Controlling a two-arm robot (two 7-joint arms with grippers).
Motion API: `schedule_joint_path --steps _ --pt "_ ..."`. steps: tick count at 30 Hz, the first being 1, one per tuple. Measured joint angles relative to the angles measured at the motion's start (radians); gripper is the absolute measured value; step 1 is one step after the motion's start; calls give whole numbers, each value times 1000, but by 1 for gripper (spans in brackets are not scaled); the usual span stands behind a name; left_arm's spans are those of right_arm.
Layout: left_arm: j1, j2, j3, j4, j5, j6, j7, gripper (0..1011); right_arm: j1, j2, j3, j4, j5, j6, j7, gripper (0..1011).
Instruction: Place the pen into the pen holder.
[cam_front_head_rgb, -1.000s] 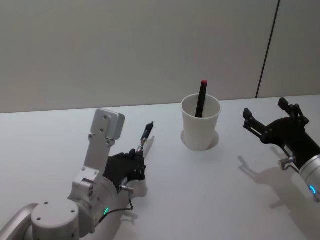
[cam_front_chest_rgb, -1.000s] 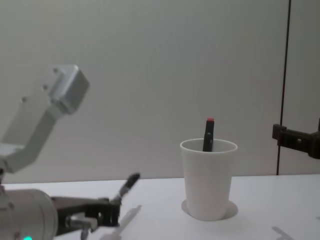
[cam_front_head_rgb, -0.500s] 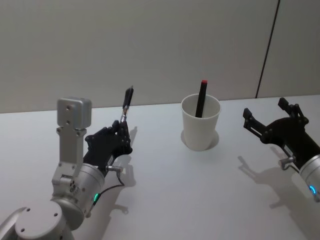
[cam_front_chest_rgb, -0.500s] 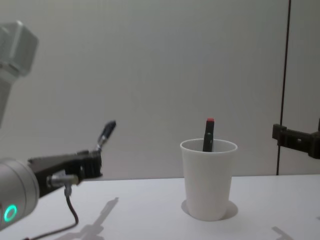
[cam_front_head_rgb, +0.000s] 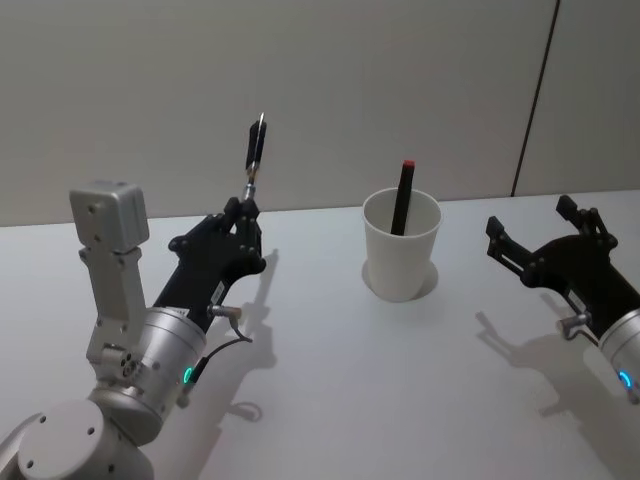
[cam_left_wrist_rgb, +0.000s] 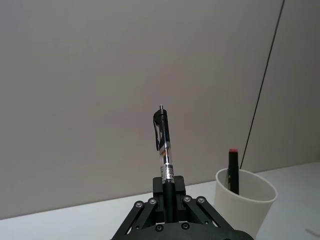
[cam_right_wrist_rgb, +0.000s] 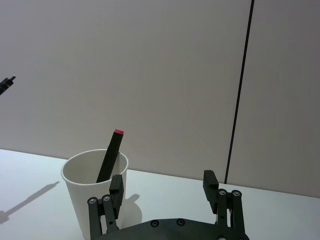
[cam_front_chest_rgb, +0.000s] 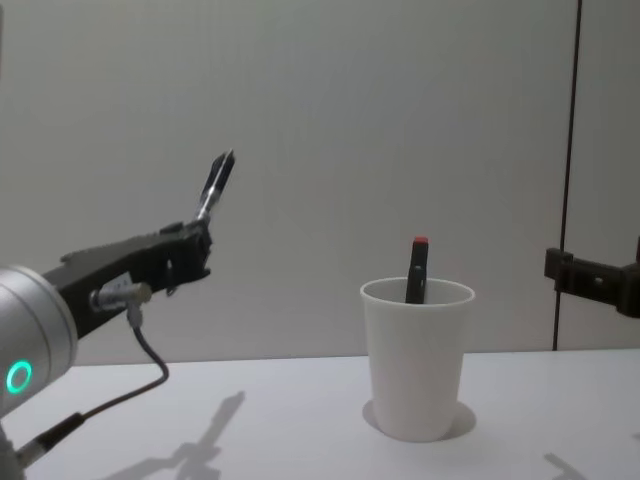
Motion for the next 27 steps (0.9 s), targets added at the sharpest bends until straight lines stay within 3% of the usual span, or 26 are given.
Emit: schedule_joint_path --steps 7,12,27 --pt "-13 -7 -3 19 -24 -37 -87 128 0 0 0 0 0 0 0 1001" --pt "-33 -16 -4 44 -39 -48 -181 128 0 0 0 0 0 0 0 1001" --pt "-79 -40 8 101 -18 -44 -345 128 0 0 0 0 0 0 0 1001"
